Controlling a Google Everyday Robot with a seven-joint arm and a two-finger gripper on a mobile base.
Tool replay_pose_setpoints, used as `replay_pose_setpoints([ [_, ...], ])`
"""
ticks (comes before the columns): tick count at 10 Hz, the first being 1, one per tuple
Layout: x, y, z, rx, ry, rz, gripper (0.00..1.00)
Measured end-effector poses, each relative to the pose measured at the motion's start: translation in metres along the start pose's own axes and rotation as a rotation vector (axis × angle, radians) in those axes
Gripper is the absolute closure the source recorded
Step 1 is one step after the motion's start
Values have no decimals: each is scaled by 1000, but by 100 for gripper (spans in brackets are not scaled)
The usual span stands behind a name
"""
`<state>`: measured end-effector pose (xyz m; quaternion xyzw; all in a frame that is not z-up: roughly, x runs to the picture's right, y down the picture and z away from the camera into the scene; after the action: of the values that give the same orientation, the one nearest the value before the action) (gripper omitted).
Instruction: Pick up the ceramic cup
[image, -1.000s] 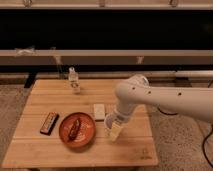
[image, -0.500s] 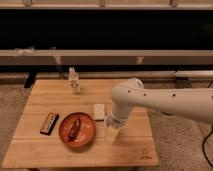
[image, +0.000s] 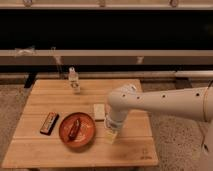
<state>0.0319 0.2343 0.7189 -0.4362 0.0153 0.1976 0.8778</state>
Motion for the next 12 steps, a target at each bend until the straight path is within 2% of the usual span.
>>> replay_pose_setpoints([
  [3,5,1,-3,19,17,5,79],
  [4,6,2,-13,43,16,5,93],
  [6,8,3,-18,61,20,5,100],
  [8,7,2,-32,108,7,-8,100],
  [10,2,5,-66,176,-2,-35,100],
  [12,1,7,-87,220,-4,-55,100],
])
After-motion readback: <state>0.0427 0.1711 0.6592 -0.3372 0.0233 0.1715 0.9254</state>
